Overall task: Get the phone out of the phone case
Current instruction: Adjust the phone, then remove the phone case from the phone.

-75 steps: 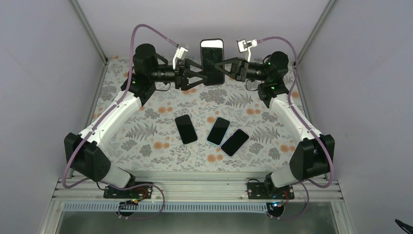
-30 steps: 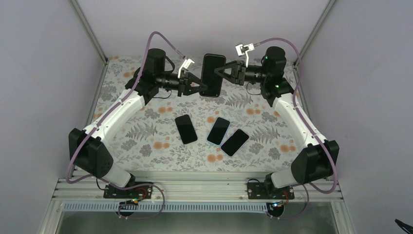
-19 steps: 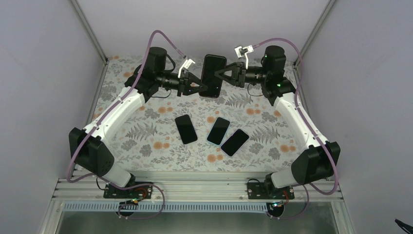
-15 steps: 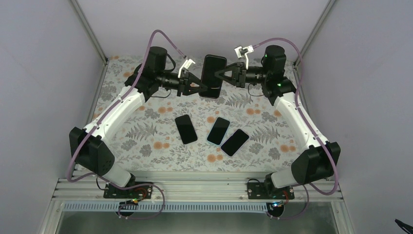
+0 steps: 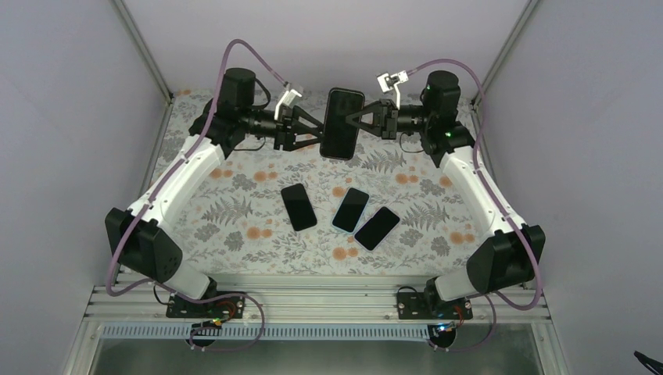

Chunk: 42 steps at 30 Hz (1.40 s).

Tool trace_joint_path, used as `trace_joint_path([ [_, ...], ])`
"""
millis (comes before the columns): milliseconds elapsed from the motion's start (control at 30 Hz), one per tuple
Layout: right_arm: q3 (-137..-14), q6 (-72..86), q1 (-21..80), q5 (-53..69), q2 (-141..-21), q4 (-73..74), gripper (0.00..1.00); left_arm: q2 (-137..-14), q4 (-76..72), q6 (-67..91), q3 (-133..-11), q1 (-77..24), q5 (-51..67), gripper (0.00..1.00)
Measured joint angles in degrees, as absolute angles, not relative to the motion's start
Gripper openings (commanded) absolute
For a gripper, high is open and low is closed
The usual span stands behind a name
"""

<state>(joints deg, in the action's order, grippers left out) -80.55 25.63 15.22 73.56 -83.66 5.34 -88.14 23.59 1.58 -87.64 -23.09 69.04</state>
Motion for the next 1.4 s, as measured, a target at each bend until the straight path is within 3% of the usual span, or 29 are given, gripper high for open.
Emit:
trace_joint_path([
  [633, -73.43, 53.56, 13.28, 78.28, -83.64, -20.25, 0.04, -83.22, 19.57, 0.97, -79.55, -22.72, 72.25, 0.47],
  [1400, -72.20, 58.35, 12.27, 77.43, -83.61, -22.31, 0.04, -83.20, 14.98, 6.39, -77.65, -25.30, 69.56, 0.40],
])
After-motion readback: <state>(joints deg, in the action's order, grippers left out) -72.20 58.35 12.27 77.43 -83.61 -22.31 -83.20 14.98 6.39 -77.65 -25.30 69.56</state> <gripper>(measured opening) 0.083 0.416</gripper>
